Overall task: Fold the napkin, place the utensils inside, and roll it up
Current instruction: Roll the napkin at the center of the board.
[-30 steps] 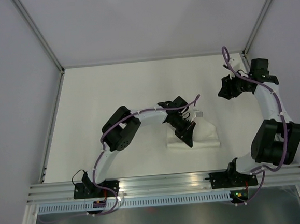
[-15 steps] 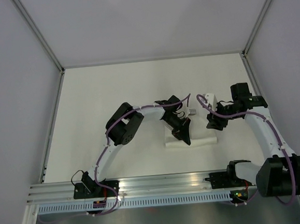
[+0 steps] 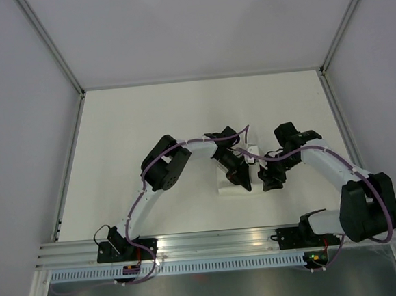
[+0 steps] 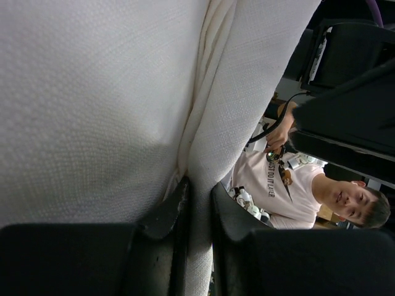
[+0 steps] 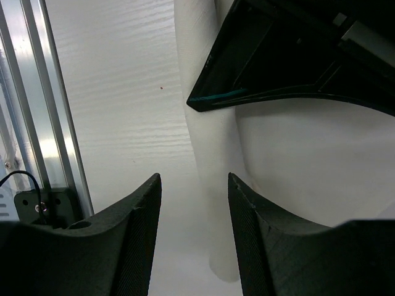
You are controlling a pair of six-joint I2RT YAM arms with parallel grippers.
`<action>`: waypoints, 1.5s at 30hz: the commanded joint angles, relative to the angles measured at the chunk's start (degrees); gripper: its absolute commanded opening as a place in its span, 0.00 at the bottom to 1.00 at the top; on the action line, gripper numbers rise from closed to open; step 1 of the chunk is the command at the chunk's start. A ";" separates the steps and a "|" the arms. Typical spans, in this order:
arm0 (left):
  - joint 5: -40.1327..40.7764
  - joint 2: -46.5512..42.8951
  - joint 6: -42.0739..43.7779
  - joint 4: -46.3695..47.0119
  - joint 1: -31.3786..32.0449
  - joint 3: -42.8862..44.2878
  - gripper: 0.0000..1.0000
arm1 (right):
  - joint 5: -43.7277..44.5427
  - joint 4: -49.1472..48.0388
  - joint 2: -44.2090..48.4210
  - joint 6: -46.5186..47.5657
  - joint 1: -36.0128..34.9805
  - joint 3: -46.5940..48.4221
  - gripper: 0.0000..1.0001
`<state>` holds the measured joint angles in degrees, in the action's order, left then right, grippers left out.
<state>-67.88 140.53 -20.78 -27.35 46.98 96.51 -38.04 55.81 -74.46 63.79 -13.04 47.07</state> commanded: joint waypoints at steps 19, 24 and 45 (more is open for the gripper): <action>3.63 3.79 -4.19 -1.39 -0.40 1.66 0.04 | 7.01 -15.21 -10.27 -7.28 -7.70 -0.66 0.42; 3.54 3.35 -3.84 -1.47 -0.66 1.31 0.07 | 9.39 -17.05 -11.41 -7.98 -7.70 -2.15 0.25; 4.07 -8.16 -16.82 23.20 -5.14 -11.50 0.25 | 10.89 -17.32 -20.46 -11.23 -4.37 -1.46 0.11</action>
<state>-67.02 137.12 -28.84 -12.05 44.58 87.77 -33.95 39.42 -89.52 52.45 -19.07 47.68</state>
